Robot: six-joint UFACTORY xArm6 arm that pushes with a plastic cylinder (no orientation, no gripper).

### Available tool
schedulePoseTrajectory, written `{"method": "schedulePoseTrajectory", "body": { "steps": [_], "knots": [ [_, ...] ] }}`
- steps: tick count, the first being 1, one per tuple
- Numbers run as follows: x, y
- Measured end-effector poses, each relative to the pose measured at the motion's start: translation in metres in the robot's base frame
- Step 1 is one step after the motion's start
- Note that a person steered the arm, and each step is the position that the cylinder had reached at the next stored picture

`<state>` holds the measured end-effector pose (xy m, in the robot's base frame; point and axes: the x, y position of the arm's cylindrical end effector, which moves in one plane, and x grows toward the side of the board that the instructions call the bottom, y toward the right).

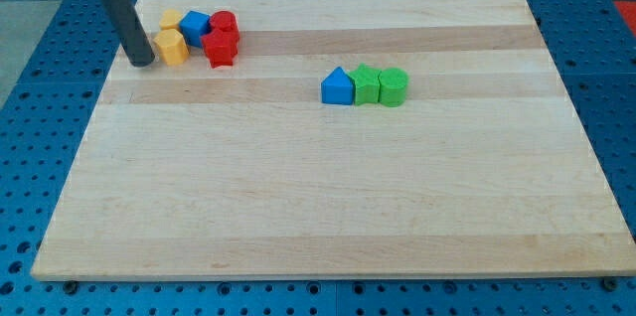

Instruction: Move the yellow blocks downwards

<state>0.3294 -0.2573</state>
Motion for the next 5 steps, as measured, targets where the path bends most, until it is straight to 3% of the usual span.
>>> {"method": "schedulePoseTrajectory", "body": {
  "steps": [1,3,5],
  "knots": [
    [-0.003,-0.001],
    [-0.137,-0.014],
    [-0.13,0.009]
  ]
}}
